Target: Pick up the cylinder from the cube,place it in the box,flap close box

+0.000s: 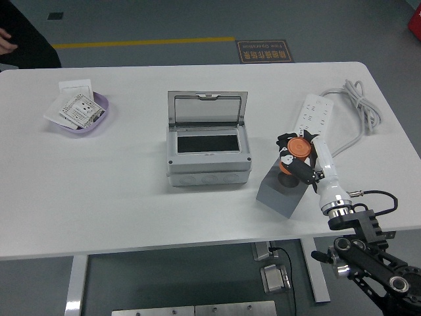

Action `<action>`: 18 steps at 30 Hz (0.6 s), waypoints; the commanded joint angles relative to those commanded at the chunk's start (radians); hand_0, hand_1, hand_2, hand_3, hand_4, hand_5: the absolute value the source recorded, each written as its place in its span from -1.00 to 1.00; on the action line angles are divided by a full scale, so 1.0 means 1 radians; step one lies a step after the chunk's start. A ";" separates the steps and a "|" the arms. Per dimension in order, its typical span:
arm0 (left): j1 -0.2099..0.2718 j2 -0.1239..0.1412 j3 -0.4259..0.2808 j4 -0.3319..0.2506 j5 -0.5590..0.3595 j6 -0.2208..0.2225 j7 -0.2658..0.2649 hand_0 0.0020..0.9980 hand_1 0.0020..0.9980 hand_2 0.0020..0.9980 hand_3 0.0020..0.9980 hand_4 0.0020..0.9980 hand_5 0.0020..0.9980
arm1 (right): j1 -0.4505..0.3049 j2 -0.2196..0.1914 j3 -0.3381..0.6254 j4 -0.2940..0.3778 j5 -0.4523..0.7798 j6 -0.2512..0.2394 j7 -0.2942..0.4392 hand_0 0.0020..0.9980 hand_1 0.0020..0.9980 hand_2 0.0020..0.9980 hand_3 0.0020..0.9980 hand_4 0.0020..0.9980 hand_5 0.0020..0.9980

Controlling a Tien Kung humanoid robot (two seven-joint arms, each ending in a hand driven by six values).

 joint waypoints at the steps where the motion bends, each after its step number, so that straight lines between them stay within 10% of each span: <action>1: 0.000 0.000 -0.001 0.000 0.002 0.000 0.000 0.29 0.40 0.18 0.18 0.11 -0.75 | 0.005 -0.001 -0.004 0.004 -0.011 -0.006 -0.006 0.24 0.13 -0.03 -0.16 -0.71 -1.00; 4: 0.001 0.000 -0.011 0.000 0.012 0.002 0.001 0.29 0.40 0.18 0.18 0.11 -0.75 | 0.030 -0.008 -0.018 0.015 -0.049 -0.024 -0.028 0.24 0.13 -0.03 -0.16 -0.71 -1.00; 5: 0.001 0.000 -0.012 0.000 0.013 0.002 0.001 0.29 0.40 0.18 0.18 0.13 -0.74 | 0.039 -0.010 -0.023 0.018 -0.059 -0.029 -0.035 -0.15 -0.15 -0.11 -0.24 -0.75 -1.00; 10: 0.002 0.001 -0.023 0.000 0.024 0.004 0.002 0.29 0.40 0.18 0.18 0.13 -0.74 | 0.118 -0.021 -0.070 0.023 -0.128 -0.043 -0.092 -0.15 -0.15 -0.11 -0.24 -0.75 -1.00; 11: 0.002 0.002 -0.023 0.000 0.024 0.004 0.002 0.29 0.40 0.18 0.18 0.15 -0.71 | 0.135 -0.020 -0.081 0.022 -0.145 -0.044 -0.108 -0.61 -0.42 -0.17 -0.29 -0.86 -1.00; 16: 0.002 0.004 -0.030 0.000 0.031 0.006 0.003 0.29 0.40 0.18 0.18 0.15 -0.71 | 0.236 -0.005 -0.151 -0.002 -0.249 -0.038 -0.205 -0.61 -0.42 -0.17 -0.29 -0.86 -1.00; 18: 0.002 0.005 -0.032 0.000 0.033 0.006 0.004 0.29 0.40 0.19 0.18 0.16 -0.68 | 0.284 0.008 -0.189 -0.027 -0.299 -0.030 -0.249 -1.00 -0.76 -0.30 -0.40 -0.85 -1.00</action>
